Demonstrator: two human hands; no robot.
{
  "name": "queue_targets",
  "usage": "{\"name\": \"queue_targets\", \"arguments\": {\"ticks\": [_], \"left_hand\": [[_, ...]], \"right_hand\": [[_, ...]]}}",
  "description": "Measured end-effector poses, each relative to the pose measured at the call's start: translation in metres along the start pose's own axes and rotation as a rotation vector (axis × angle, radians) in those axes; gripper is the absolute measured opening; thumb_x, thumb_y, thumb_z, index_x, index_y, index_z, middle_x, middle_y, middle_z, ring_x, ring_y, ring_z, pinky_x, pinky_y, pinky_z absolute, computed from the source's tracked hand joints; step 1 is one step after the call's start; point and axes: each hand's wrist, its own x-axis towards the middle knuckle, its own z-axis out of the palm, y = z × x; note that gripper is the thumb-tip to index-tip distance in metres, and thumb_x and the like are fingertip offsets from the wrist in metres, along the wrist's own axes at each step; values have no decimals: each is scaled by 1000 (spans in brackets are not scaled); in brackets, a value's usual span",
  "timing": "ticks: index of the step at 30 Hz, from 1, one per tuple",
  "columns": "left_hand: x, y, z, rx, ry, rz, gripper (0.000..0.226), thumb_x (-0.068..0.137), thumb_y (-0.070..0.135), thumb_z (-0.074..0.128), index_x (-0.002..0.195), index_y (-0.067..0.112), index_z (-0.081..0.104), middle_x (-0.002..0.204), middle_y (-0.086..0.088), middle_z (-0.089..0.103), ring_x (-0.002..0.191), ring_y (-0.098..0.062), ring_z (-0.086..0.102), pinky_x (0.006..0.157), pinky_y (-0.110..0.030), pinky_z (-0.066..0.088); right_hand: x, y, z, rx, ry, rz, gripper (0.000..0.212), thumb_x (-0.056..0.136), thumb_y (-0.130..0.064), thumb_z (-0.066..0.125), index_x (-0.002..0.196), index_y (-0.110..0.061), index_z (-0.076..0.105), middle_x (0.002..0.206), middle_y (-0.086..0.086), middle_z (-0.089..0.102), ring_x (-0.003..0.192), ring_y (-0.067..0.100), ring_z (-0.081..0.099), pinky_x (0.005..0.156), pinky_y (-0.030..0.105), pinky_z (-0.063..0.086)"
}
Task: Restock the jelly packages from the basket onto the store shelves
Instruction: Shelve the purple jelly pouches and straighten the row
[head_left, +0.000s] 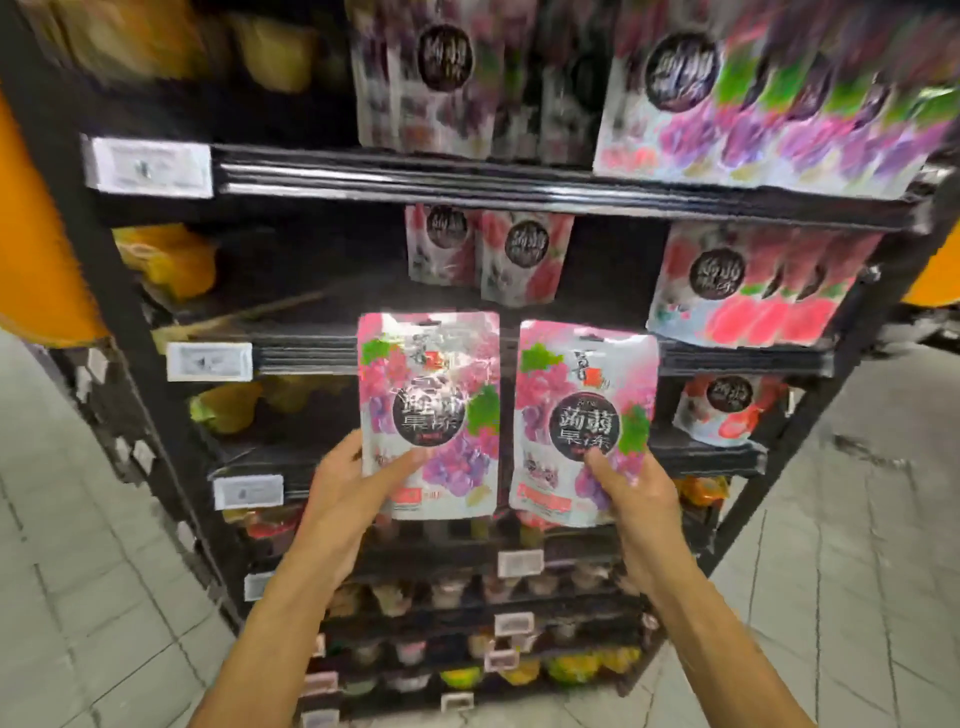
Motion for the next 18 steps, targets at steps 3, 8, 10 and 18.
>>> {"name": "queue_targets", "arguments": {"ticks": [3,8,10,18], "left_hand": [[9,29,7,-15,-11,78,53,54,44,88,101,26,73,99,0,77,94,-21,74,79,-41,59],[24,70,28,-37,-31,208,50,54,42,83,100,25,74,98,-1,77,90,-21,74,81,-42,59],[32,86,37,-46,-59,261,46,55,41,87,98,30,75,99,-1,77,90,-21,74,77,-40,59],[70,131,74,-28,-67,362,60,59,42,83,112,21,67,101,-3,77,92,-22,74,76,-43,60]], "right_hand": [[12,-37,2,45,46,-75,47,59,-48,83,91,-16,69,79,3,72,67,8,66,56,15,49],[37,-92,4,175,79,-195,37,59,-43,84,87,-21,73,83,5,71,76,19,62,67,28,50],[50,-112,5,215,83,-233,24,64,-37,83,79,-21,71,77,4,67,76,20,56,69,33,45],[108,-184,10,23,38,-368,13,85,-24,74,89,-13,70,74,0,72,67,7,65,63,22,53]]}}
